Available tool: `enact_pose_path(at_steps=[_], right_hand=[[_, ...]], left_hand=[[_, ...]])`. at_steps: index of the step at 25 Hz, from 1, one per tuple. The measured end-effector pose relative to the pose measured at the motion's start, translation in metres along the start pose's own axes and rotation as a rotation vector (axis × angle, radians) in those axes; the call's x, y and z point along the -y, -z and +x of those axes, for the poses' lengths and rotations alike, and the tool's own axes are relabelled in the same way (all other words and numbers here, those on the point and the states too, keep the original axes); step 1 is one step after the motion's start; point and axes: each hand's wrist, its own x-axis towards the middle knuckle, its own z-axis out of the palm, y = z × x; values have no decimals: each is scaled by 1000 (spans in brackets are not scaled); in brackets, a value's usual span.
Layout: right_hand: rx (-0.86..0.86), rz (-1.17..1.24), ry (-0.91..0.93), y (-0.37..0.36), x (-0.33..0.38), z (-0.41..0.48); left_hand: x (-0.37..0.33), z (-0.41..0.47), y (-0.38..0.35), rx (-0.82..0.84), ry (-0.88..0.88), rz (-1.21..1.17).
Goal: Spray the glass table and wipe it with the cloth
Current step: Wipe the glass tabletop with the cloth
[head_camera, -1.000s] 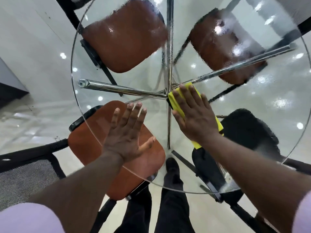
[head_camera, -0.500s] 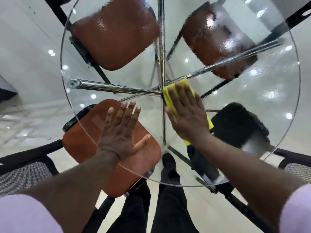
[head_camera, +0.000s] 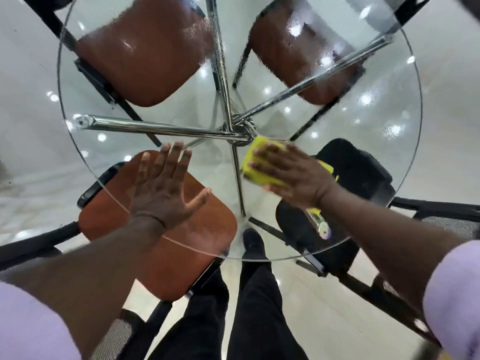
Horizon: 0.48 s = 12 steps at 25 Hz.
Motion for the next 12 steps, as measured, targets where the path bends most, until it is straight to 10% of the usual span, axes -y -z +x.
enact_pose_path(at_steps=[4,9,12], right_hand=[[-158,185,-995,-11,58,-8],[-31,53,-169,-5,38,-52],[-88,139,-723,-6,30,-55]], left_hand=[[-1,0,3,30,13,-5],[-2,0,-3,-24,-1,-10],[-3,-2,-2,-28,-1,1]])
